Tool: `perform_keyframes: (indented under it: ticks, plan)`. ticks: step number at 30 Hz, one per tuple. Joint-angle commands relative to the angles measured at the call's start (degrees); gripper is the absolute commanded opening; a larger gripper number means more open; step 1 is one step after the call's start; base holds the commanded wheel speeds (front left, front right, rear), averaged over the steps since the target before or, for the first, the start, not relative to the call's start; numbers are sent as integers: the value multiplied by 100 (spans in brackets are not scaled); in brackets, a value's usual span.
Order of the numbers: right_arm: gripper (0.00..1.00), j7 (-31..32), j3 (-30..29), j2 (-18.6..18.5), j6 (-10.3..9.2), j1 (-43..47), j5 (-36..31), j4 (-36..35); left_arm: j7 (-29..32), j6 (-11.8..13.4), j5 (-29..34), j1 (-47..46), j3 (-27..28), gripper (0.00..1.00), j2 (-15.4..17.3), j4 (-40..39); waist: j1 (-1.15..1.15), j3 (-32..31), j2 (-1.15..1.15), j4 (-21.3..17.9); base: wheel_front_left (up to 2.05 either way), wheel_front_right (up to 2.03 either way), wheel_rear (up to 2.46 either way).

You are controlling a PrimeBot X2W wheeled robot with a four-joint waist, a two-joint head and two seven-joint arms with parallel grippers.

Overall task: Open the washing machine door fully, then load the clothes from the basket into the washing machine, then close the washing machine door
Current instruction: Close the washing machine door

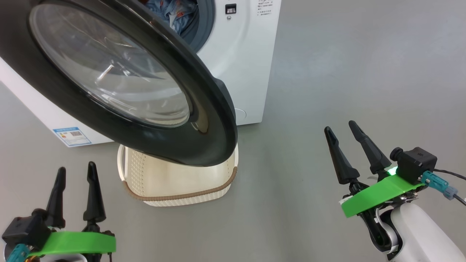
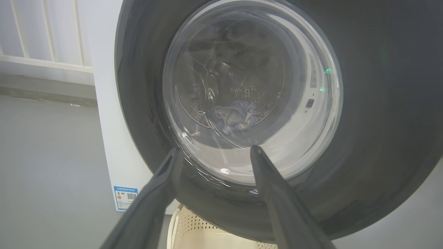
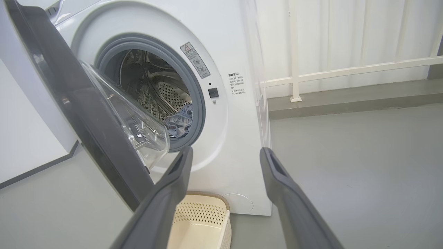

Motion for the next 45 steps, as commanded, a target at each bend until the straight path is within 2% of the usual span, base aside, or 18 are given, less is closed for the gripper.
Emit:
perform_keyframes:
  ticks: [1,20,21,22,23,24,25,31,37,45]
  plan:
    - [100,-52,75,-47,25,43,-62,-113,-51,-13,70,-26,214,100,111,-148,0,-9,0,6,0,0,0]
    - [100,-52,30,-117,25,64,-43,-117,-52,-64,100,24,242,100,-50,-144,0,-16,0,110,0,0,0]
    - [95,-52,18,-117,25,61,-45,-121,-52,-65,101,23,244,100,-53,-144,0,-12,0,121,0,0,0]
    - [61,-52,3,-115,25,60,-46,-128,-52,-67,102,23,247,100,-55,-143,0,-13,0,133,0,0,0]
    - [61,-52,3,-115,25,60,-46,-128,-52,-67,102,23,247,100,-55,-143,0,-13,0,133,0,0,0]
    - [35,-52,-13,-111,25,60,-45,-137,-52,-69,103,25,252,100,-57,-142,0,-15,0,143,0,0,0]
    - [0,-52,-30,-104,25,59,-42,-149,-52,-70,105,28,260,100,-60,-142,0,-16,0,152,0,0,0]
    - [0,-52,-175,-102,25,1,-100,-305,-52,-76,114,21,274,100,-85,-148,0,-9,0,267,0,0,0]
    - [0,-52,-234,10,25,-136,-110,-771,-52,-82,101,15,256,100,-121,-136,0,-17,0,476,0,0,0]
    - [0,-52,-44,69,25,-521,53,-1267,-52,-87,91,21,214,100,-175,-75,0,-94,0,869,0,0,0]
